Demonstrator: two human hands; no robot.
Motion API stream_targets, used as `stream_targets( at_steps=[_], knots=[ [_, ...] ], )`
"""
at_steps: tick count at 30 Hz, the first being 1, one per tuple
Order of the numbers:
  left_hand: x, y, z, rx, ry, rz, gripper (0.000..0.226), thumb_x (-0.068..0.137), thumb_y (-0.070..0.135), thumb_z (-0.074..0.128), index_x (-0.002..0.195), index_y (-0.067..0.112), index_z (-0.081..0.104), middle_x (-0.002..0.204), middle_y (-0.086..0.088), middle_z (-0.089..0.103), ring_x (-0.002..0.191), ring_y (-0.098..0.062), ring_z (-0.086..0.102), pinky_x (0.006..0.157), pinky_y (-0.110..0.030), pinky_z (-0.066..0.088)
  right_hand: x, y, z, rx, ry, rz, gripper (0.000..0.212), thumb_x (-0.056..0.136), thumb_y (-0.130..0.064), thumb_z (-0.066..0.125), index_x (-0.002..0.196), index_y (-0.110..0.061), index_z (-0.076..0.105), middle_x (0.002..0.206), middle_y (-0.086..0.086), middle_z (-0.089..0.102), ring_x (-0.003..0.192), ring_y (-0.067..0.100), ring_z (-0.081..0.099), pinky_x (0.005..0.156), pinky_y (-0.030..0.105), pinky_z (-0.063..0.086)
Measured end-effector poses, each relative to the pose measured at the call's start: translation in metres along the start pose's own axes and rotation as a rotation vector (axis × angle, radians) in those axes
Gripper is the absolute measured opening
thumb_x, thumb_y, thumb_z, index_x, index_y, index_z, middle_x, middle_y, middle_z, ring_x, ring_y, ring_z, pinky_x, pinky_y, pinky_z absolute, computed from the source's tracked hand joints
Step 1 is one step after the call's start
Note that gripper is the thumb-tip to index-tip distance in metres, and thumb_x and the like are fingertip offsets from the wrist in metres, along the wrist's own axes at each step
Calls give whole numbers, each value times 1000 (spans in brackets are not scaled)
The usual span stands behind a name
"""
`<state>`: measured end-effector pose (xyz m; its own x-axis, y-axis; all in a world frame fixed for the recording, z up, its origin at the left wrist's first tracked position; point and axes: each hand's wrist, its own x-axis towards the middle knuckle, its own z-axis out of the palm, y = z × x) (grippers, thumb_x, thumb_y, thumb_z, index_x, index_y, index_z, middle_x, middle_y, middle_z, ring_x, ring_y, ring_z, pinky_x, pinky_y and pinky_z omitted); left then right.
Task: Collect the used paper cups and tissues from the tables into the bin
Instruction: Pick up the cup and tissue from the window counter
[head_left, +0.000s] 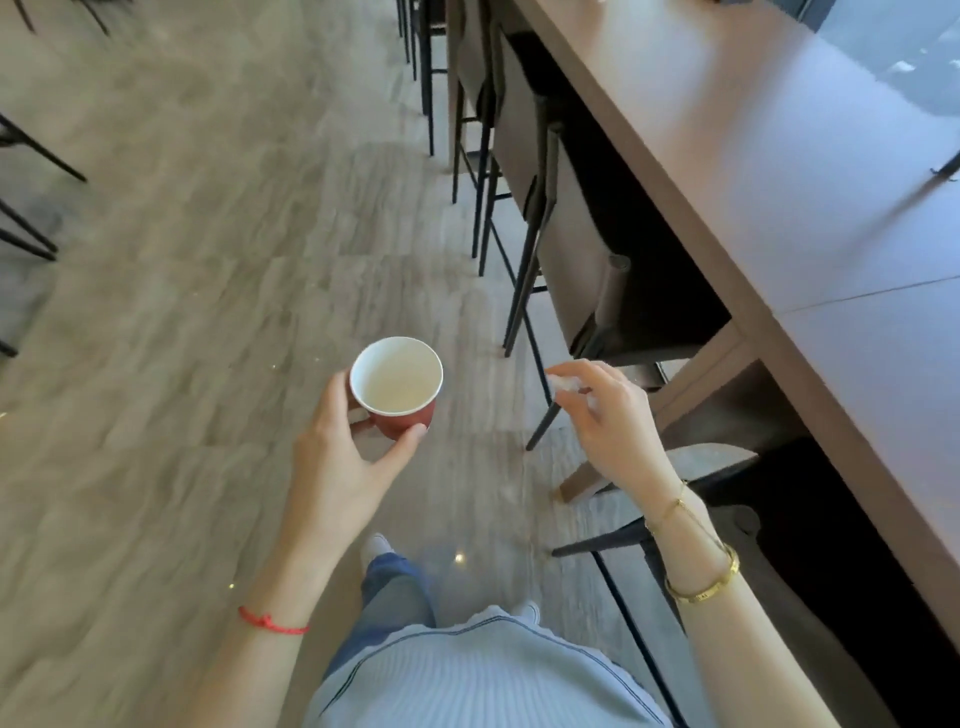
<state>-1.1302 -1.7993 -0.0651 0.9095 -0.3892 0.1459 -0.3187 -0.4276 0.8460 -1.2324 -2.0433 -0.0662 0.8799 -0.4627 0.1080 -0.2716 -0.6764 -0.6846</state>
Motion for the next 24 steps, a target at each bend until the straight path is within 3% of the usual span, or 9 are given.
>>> stream_targets(
  at_steps=[4, 8, 11, 16, 24],
  knots=[
    [3, -44, -59, 21, 141, -114, 57, 69, 44, 78, 114, 37, 44, 112, 23, 61, 97, 8, 62, 72, -7, 44, 46, -54, 65, 1, -145, -128, 23, 92, -14, 56, 113, -22, 62, 103, -11, 57, 94, 11, 55, 85, 25, 46],
    [18, -89, -126, 52, 288, -207, 57, 67, 46, 78, 112, 42, 43, 109, 22, 62, 95, 11, 61, 71, -6, 43, 91, -123, 137, 10, -299, -231, 23, 93, -13, 56, 113, -19, 63, 110, -3, 62, 101, 13, 55, 78, 1, 37],
    [31, -120, -181, 88, 386, -228, 59, 68, 40, 80, 109, 53, 39, 106, 29, 59, 93, 16, 59, 71, 1, 39, 120, -180, 191, 34, -345, -313, 23, 92, -11, 57, 113, -19, 64, 104, -8, 59, 98, 14, 55, 77, 7, 37],
    [41, -169, -267, 139, 510, -289, 64, 68, 38, 80, 113, 51, 36, 106, 31, 57, 92, 18, 57, 71, 2, 37, 154, -262, 275, 71, -413, -422, 22, 91, -10, 59, 111, -17, 65, 103, -4, 63, 94, 17, 56, 85, 24, 43],
    [51, -236, -357, 175, 684, -428, 61, 68, 35, 82, 115, 40, 43, 107, 34, 56, 91, 12, 61, 71, -1, 41, 198, -357, 382, 93, -581, -556, 23, 91, -11, 59, 111, -18, 65, 100, -3, 64, 94, 12, 56, 82, 12, 40]
  ],
)
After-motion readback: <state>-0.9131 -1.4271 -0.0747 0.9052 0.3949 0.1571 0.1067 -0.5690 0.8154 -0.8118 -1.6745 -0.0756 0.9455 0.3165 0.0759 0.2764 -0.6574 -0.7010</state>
